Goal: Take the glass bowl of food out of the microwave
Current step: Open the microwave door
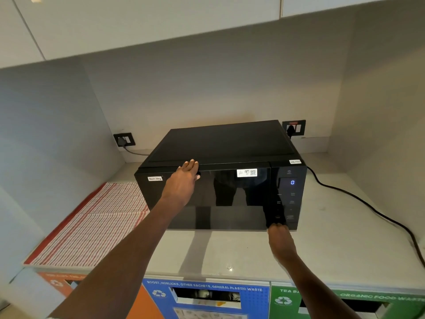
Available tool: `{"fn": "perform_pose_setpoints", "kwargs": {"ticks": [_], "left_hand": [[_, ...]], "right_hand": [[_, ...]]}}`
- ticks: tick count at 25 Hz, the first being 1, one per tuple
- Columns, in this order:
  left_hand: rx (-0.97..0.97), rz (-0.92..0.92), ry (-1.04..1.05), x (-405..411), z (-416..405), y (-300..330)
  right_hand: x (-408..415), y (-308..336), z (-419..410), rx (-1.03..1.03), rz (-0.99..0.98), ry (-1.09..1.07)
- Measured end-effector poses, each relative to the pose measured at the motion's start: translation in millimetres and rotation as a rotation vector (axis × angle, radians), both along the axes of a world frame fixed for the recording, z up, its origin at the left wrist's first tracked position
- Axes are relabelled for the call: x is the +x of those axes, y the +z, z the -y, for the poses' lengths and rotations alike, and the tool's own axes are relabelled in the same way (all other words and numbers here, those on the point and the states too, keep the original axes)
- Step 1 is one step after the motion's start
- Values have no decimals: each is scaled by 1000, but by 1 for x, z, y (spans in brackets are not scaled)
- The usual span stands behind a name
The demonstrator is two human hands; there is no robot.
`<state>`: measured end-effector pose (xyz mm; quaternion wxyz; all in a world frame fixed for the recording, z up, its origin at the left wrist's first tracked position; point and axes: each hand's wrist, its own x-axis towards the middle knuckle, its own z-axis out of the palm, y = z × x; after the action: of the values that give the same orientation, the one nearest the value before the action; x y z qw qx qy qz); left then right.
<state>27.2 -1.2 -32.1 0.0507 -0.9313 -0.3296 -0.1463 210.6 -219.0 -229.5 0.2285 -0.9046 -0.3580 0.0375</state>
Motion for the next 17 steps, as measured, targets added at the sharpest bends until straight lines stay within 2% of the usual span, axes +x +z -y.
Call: {"fn": "perform_pose_setpoints", "kwargs": {"ticks": [2, 5, 11, 13, 15, 17], "left_hand": [[3, 24, 16, 2, 0, -4], [7, 59, 25, 4, -1, -8], [4, 93, 18, 3, -1, -11], [3, 86, 25, 4, 1, -9], [-20, 50, 29, 5, 1, -5], [-30, 26, 33, 4, 3, -3]], "right_hand": [[1, -7, -2, 48, -72, -27], [3, -18, -6, 98, -40, -2], [8, -22, -16, 189, -156, -27], [8, -22, -14, 210, -194, 4], [4, -16, -13, 264, -291, -60], [5, -11, -11, 235, -303, -71]]}}
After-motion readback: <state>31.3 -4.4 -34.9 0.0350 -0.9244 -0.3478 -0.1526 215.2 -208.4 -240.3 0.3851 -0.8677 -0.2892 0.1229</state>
